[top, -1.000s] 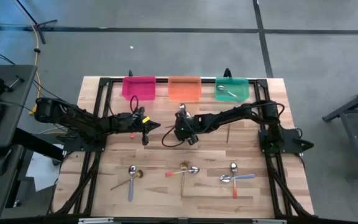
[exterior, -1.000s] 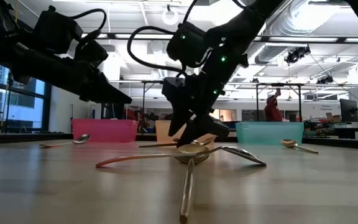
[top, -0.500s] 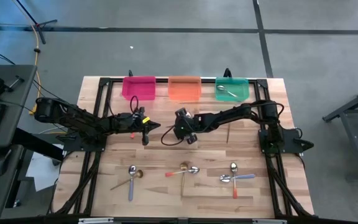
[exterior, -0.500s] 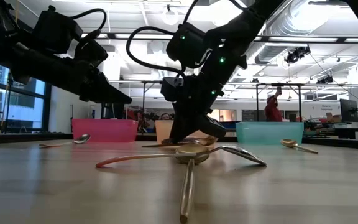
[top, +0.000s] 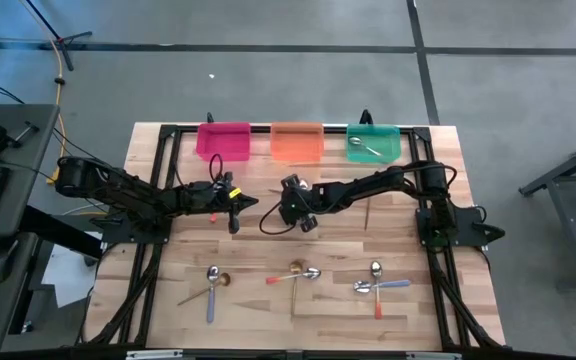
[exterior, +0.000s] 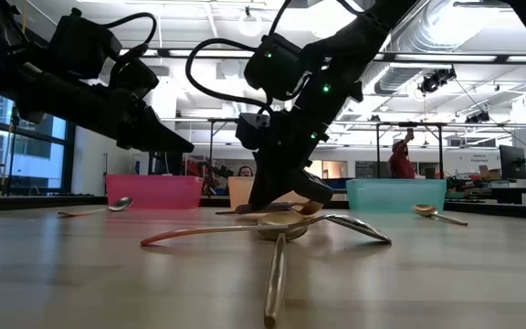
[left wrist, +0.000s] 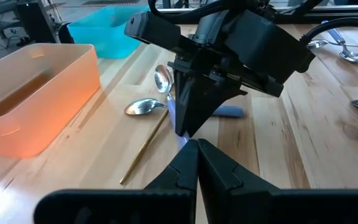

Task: Sort silverware by color (type)
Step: Put the top left light violet spoon into the orange bin

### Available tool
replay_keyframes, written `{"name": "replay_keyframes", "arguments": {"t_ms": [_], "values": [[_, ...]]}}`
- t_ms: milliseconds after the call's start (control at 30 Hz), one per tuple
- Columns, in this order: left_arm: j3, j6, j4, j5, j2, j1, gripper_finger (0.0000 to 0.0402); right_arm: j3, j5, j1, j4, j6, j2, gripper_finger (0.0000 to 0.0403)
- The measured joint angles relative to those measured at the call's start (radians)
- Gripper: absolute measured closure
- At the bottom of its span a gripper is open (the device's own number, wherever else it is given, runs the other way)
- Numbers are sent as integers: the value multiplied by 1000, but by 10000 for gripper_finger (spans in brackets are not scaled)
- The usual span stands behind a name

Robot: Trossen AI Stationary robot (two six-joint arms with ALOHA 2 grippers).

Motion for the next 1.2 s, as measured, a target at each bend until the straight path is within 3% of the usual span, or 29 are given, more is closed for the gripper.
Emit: {"name": "replay_keyframes", "arguments": {"t_ms": [300, 633, 733, 867, 1033, 1200], "values": [[0, -1, 0, 0, 0, 0, 401, 1, -79, -14, -14, 63, -1, 392], [0, -9, 0, 0, 0, 0, 402, 0, -108, -55, -37, 175, 0, 309], [0, -9, 0, 1, 0, 0, 402, 0, -139, -69, -39, 209, 0, 302], [0, -17, 0, 1, 0, 0, 402, 0, -163, -82, -43, 235, -1, 321], [0, -17, 0, 1, 0, 0, 402, 0, -160, -87, -44, 230, -1, 388], [0, -17, 0, 1, 0, 0, 402, 0, -158, -87, -39, 226, -1, 386]]}}
